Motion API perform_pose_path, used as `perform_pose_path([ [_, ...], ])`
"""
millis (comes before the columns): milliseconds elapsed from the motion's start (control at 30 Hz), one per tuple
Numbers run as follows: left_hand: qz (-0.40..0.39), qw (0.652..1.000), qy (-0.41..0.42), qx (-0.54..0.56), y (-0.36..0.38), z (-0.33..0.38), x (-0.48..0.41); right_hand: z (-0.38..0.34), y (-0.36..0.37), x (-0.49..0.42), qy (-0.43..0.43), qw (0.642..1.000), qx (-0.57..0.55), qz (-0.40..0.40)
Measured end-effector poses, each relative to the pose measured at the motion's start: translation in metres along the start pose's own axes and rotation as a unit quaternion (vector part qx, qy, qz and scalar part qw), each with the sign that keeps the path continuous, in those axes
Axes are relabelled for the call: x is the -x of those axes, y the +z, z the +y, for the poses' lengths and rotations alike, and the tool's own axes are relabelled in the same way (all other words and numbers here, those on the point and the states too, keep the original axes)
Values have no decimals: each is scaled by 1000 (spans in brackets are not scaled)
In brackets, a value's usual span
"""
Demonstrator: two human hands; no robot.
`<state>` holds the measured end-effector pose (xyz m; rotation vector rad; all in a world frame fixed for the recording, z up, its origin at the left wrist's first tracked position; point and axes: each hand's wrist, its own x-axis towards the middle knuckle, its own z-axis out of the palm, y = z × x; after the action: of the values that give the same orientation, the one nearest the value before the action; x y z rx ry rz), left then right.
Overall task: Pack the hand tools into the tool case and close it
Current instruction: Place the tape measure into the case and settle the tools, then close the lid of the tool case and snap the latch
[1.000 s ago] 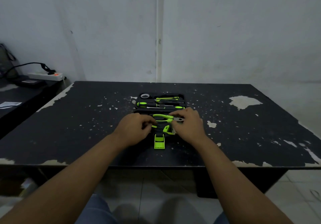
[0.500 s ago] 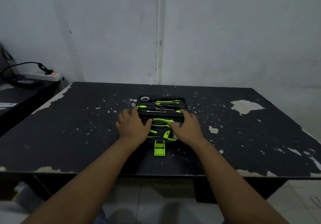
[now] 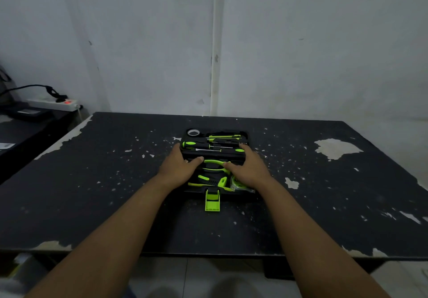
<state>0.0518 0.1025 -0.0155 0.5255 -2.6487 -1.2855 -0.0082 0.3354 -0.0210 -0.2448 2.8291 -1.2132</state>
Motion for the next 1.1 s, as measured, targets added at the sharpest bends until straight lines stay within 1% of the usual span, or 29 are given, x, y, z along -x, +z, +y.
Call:
perform_pose_path([
  [100,11,1000,6,8,-1,0,-9,-2,1,-10,-4,1000,3,-4],
  [167,9,1000,-6,8,-2,0,-15,-3,2,-16,-6,1000,0,-6],
  [267,38,997,-23,-67,-1,1,-26,-4,3,-25,-6,1000,-3,-5],
  [333,44,993,-15,-112,2,0,-33,-4,3,-30,-12,1000,0,-2],
  [433,33,991,5,-133,2,0,-38,-4,3,-34,-17,1000,-2,0],
  [500,25,992,7,-120,2,-1,-42,-3,3,-36,-20,1000,-4,2],
  [633,4,998,-21,-54,-1,-6,-49,-2,3,-38,-29,999,-16,0],
  [733,-4,1000,-23,-19,-6,-11,-54,-2,3,-39,-36,999,-19,2],
  [933,-15,1000,5,4,-8,-18,-56,-2,3,-37,-48,998,-30,19],
  [1100,-5,998,44,41,-9,-17,-50,-1,5,-39,-55,997,-42,36],
])
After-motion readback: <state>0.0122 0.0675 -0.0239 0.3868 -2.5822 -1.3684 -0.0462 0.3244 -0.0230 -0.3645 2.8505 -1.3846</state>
